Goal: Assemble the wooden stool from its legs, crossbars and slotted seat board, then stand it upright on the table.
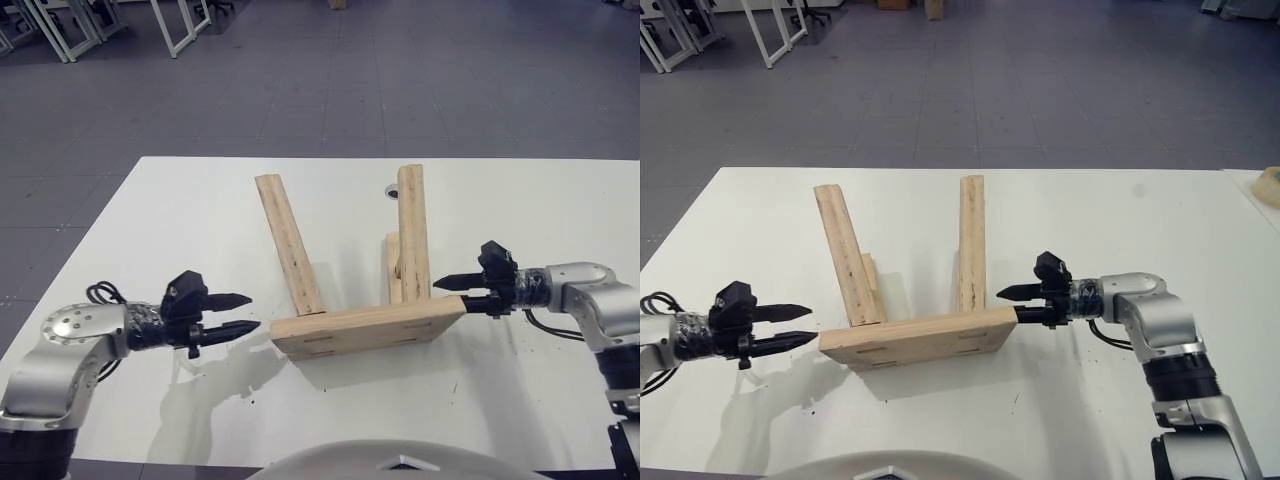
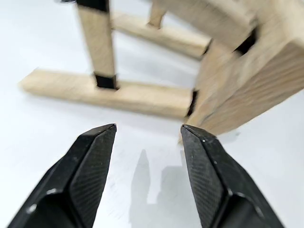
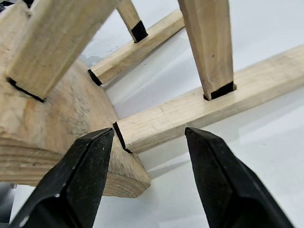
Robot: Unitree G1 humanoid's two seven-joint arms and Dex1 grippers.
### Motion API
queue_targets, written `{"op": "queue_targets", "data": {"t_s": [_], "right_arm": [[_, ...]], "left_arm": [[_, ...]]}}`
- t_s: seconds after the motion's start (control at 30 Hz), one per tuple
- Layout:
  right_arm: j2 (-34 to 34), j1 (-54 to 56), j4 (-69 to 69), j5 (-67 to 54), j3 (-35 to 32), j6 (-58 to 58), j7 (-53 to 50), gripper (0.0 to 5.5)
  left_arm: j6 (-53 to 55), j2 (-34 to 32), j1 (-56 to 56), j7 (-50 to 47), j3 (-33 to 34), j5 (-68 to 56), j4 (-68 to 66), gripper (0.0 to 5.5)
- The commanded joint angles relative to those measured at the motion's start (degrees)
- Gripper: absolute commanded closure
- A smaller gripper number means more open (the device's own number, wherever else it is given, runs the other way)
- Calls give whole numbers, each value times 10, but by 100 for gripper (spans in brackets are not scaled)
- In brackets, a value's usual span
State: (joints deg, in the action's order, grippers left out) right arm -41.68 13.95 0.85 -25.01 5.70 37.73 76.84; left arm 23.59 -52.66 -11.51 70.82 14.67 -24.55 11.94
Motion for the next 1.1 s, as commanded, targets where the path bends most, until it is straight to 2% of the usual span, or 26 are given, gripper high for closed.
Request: {"op": "queue_targets", "data": {"t_s": [0.03,0.2,0.33,0.43,0.83,1.0,1.1], "right_arm": [[-27,-8,20,-4,-15,2,-9,273],[-78,0,26,-27,-62,4,10,273],[-145,-34,36,-13,-53,-25,64,273],[-165,-53,58,-13,-40,-33,83,273],[-117,-71,157,-40,2,-13,34,273],[-89,-57,158,-38,23,-11,-1,273],[-84,-53,138,-24,36,-25,-7,325]], "left_arm": [[-63,-29,-5,54,3,4,-16,298],[-56,-19,-44,81,6,-48,48,298],[-37,-8,-54,56,-7,-65,82,298],[-29,2,-66,38,-14,-67,103,298],[-33,40,-30,-24,-95,-31,83,298],[-29,52,-16,-32,-122,-27,71,298],[-29,51,-3,-31,-134,-25,56,342]]}}
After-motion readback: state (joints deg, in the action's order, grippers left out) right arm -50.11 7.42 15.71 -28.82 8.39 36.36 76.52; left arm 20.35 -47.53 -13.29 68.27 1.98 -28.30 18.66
